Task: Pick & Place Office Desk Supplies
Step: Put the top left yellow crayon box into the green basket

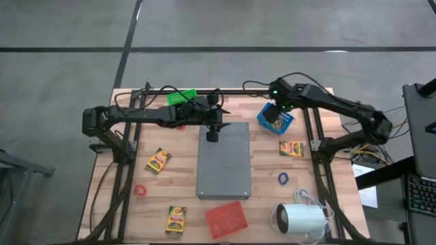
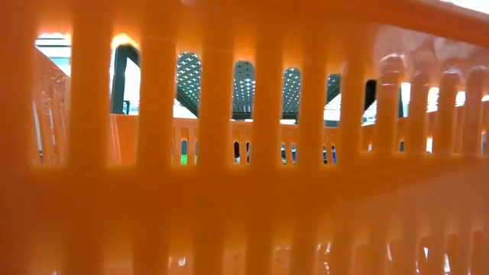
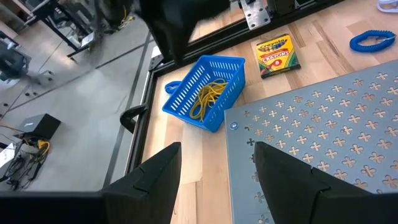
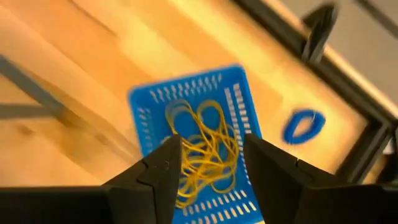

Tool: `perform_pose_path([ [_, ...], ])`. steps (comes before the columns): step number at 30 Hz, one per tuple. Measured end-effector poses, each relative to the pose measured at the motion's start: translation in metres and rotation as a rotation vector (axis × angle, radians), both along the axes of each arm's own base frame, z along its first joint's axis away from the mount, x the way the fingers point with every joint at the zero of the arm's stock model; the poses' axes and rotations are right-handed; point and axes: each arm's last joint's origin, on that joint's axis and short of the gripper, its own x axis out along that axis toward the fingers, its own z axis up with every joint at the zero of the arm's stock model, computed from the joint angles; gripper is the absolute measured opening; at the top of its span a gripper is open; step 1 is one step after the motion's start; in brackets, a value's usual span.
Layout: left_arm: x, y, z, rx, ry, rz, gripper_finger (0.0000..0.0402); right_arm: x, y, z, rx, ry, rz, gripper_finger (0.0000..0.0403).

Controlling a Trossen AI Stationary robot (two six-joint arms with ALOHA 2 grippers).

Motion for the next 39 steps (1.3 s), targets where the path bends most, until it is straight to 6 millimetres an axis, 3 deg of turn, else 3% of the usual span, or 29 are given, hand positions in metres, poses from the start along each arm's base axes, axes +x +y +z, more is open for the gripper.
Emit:
perform_pose_path([
  [7, 0.0, 0.0, 0.0, 0.0, 0.0, 0.0, 0.0206, -0.015, 0.031, 0.047, -0.205, -0.31, 0.102, 0.0172],
  [12, 0.0, 0.0, 0.0, 0.0, 0.0, 0.0, 0.0206, -0.025, 0.053, 0.063, -0.352, -0.461, 0.247, 0.0172],
  [17, 0.0, 0.0, 0.0, 0.0, 0.0, 0.0, 0.0206, -0.029, 0.066, 0.063, -0.46, -0.55, 0.359, 0.0173],
  [29, -0.001, 0.0, -0.002, 0.019, 0.026, -0.004, 0.0206, -0.026, 0.077, 0.039, -0.503, -0.491, 0.512, 0.016],
  [35, -0.001, 0.0, -0.002, 0.021, 0.031, -0.005, 0.0206, -0.022, 0.077, 0.044, -0.476, -0.58, 0.508, 0.0162],
  [39, -0.001, 0.0, -0.002, 0.021, 0.031, -0.005, 0.0206, -0.022, 0.082, 0.055, -0.46, -0.708, 0.625, 0.0158],
])
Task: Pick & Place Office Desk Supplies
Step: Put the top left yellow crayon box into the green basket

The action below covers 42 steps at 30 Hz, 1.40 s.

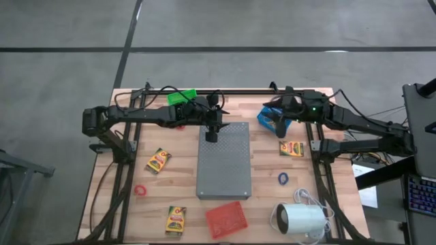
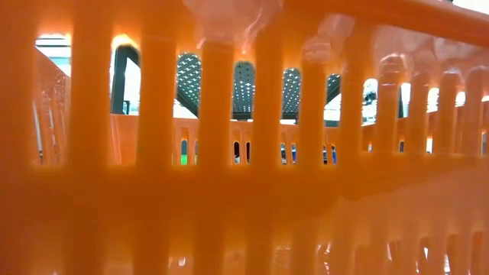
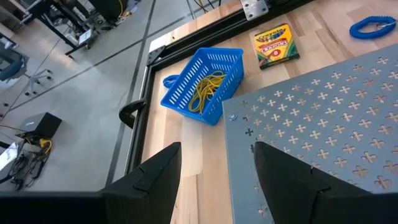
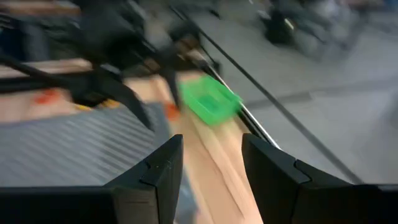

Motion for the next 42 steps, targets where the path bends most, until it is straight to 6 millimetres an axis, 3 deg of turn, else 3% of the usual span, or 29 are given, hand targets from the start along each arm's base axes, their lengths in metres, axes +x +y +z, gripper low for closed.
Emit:
perform_pose_path([
  [5, 0.002, 0.001, 0.005, 0.012, -0.044, -0.001, 0.0206, 0.002, 0.004, 0.01, -0.097, -0.073, 0.159, 0.0153],
  [10, -0.001, 0.001, 0.008, 0.025, -0.033, 0.026, 0.0206, 0.003, 0.004, 0.009, -0.088, -0.083, 0.186, 0.0154],
  [15, -0.015, -0.006, 0.027, 0.039, -0.04, 0.015, 0.0206, 0.002, 0.005, 0.007, -0.071, -0.073, 0.191, 0.0157],
  [24, -0.075, -0.02, 0.058, -0.049, 0.002, 0.035, 0.0206, -0.003, 0.011, 0.008, -0.104, -0.065, 0.238, 0.0148],
  [28, -0.103, -0.026, 0.058, -0.075, -0.035, 0.04, 0.0206, -0.004, 0.018, 0.003, -0.106, -0.054, 0.319, 0.0151],
  [34, -0.146, -0.036, 0.059, -0.094, -0.171, 0.051, 0.0206, -0.008, 0.02, -0.004, 0.054, 0.007, 0.294, 0.0155],
  [42, -0.177, -0.043, 0.037, -0.102, -0.27, 0.053, 0.0206, -0.01, 0.02, -0.008, 0.05, 0.049, 0.298, 0.0148],
])
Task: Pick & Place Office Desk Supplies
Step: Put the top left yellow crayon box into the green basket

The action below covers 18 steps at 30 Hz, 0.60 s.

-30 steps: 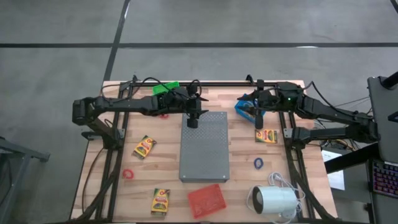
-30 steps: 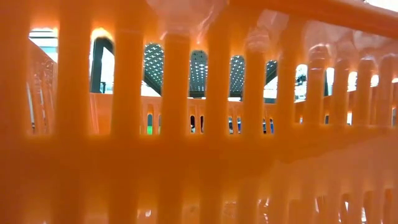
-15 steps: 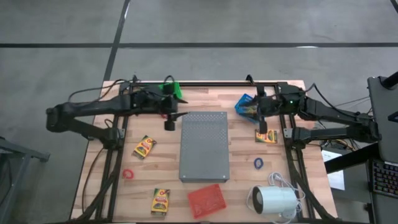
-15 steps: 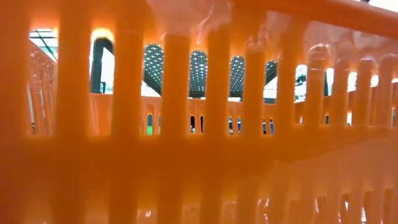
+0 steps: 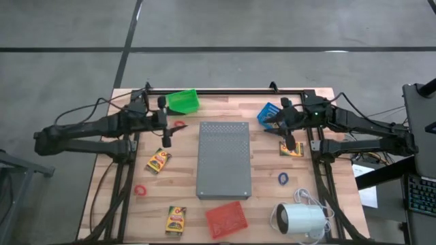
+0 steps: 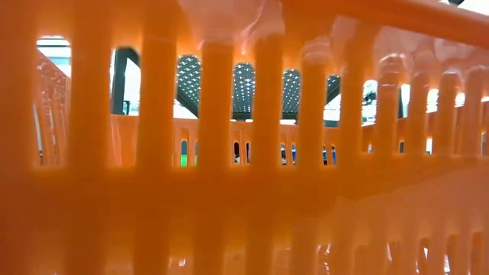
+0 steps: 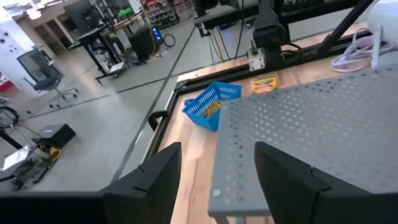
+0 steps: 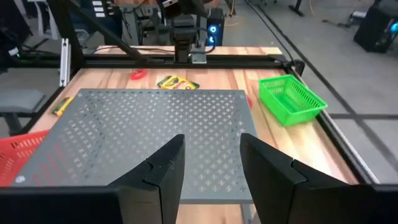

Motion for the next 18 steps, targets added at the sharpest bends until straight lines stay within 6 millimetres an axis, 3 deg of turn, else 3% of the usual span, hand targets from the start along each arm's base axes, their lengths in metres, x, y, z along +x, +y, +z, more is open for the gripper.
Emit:
perform_pose_path([
  [18, -0.009, -0.039, -0.008, -0.251, 0.155, -0.136, 0.0206, 0.001, 0.0, 0.001, -0.03, -0.011, 0.009, 0.0152],
])
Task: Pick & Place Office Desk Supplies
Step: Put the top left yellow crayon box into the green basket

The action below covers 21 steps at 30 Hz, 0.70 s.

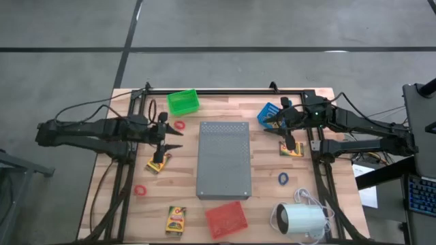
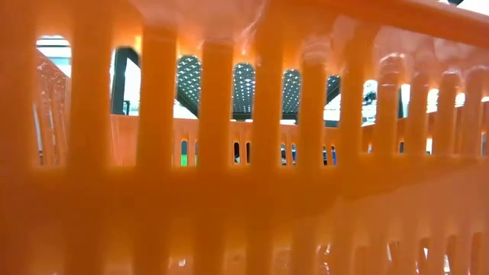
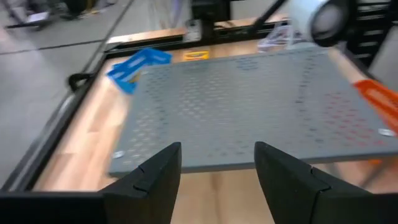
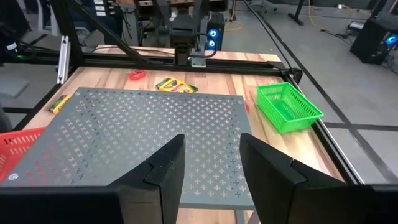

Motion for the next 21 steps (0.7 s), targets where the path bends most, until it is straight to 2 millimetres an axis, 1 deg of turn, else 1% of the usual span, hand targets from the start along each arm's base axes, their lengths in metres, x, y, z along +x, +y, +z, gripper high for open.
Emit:
perform_pose_path([
  [4, -0.001, -0.011, 0.0, -0.009, 0.004, -0.063, 0.0206, 0.0, 0.0, 0.0, 0.001, 0.001, 0.0, 0.0147],
  [6, -0.002, -0.015, -0.002, -0.045, 0.03, -0.068, 0.0206, 0.001, -0.001, 0.001, 0.028, -0.011, -0.033, 0.0144],
  [11, -0.009, -0.024, -0.012, -0.14, 0.151, -0.052, 0.0206, 0.008, -0.01, 0.009, 0.298, -0.151, -0.335, 0.0137],
  [14, -0.013, -0.028, -0.017, -0.168, 0.209, -0.03, 0.0206, 0.008, -0.012, 0.01, 0.365, -0.18, -0.431, 0.0137],
  [21, -0.016, -0.034, -0.019, -0.194, 0.247, -0.044, 0.0206, 0.008, -0.012, 0.009, 0.363, -0.178, -0.44, 0.0144],
])
